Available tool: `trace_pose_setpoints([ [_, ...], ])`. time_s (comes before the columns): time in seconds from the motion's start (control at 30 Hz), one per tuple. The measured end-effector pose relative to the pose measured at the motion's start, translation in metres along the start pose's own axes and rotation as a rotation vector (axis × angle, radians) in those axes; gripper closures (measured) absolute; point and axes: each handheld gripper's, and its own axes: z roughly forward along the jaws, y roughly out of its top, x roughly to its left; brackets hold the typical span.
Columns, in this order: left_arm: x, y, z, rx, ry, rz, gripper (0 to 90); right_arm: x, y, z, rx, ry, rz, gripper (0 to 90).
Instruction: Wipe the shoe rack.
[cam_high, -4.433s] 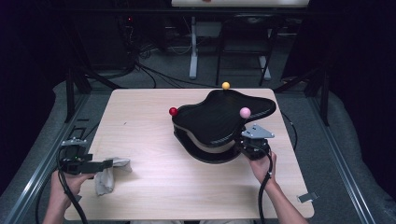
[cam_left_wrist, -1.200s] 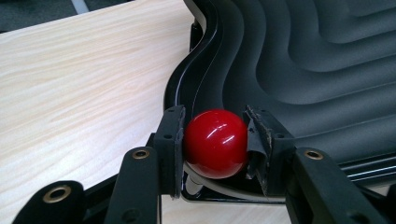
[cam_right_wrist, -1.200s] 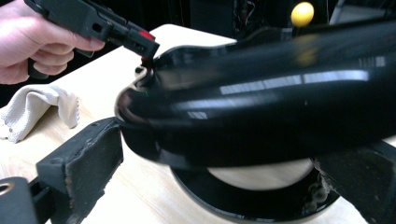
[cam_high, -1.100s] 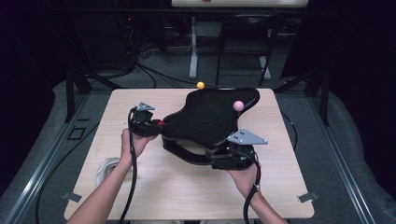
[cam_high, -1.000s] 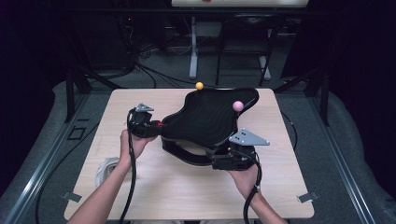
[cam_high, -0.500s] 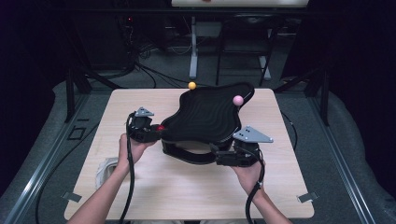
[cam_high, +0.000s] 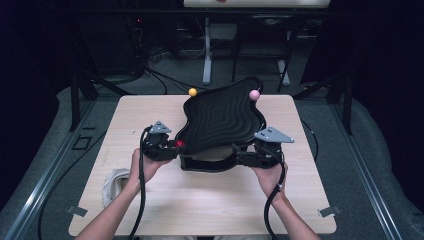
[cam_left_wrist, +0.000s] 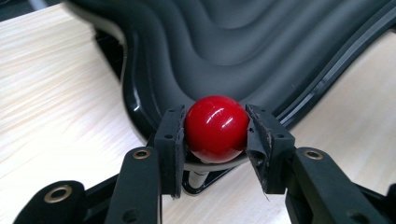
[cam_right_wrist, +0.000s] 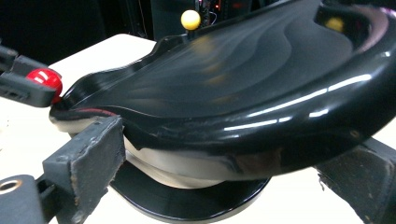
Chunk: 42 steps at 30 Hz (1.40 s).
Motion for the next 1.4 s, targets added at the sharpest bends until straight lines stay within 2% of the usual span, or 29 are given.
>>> trace_pose_setpoints([
  [0.13,0.003,-0.002,-0.002,-0.008,-0.046,0.013,59.2,-0.001,0.0,0.0,0.002,0.003,-0.006,3.8],
  [0.3,0.0,-0.001,0.0,-0.002,-0.055,0.024,59.5,-0.001,0.0,0.002,0.004,0.002,-0.006,4.3],
  [0.43,-0.004,-0.001,0.001,-0.01,-0.083,0.041,58.7,-0.004,0.0,0.005,0.009,-0.013,-0.002,4.4],
  [0.5,-0.005,0.0,-0.003,-0.035,-0.073,0.059,51.6,-0.006,-0.001,0.006,0.007,-0.017,0.004,4.8],
  [0.57,-0.005,0.001,-0.011,-0.084,-0.074,0.061,48.4,-0.007,-0.002,0.006,0.01,-0.023,0.003,4.9],
  [0.67,-0.002,0.001,-0.021,-0.121,-0.064,0.072,53.7,-0.007,-0.002,0.006,0.01,-0.029,-0.002,4.9],
  [0.73,0.003,0.0,-0.024,-0.134,-0.043,0.069,62.7,-0.008,-0.002,0.006,0.01,-0.031,-0.006,4.8],
  [0.83,0.01,-0.001,-0.017,-0.113,-0.017,0.042,75.2,-0.009,-0.002,0.008,0.012,-0.037,-0.008,4.9],
  [0.9,0.011,-0.003,-0.005,-0.086,-0.024,0.038,81.5,-0.009,-0.002,0.009,0.014,-0.04,-0.006,4.9],
  [0.97,0.008,-0.004,0.005,-0.065,-0.023,0.047,84.1,-0.01,-0.001,0.01,0.019,-0.044,-0.005,4.8],
  [1.1,0.003,-0.007,0.018,-0.071,-0.033,0.037,88.9,-0.013,-0.001,0.014,0.025,-0.055,0.005,5.2],
  [1.23,-0.004,-0.008,0.023,-0.085,-0.044,0.02,89.6,-0.019,-0.002,0.016,0.039,-0.068,0.021,6.3],
  [1.4,-0.015,-0.009,0.027,-0.108,-0.026,-0.003,89.7,-0.021,-0.005,0.006,0.054,-0.067,0.033,7.6],
])
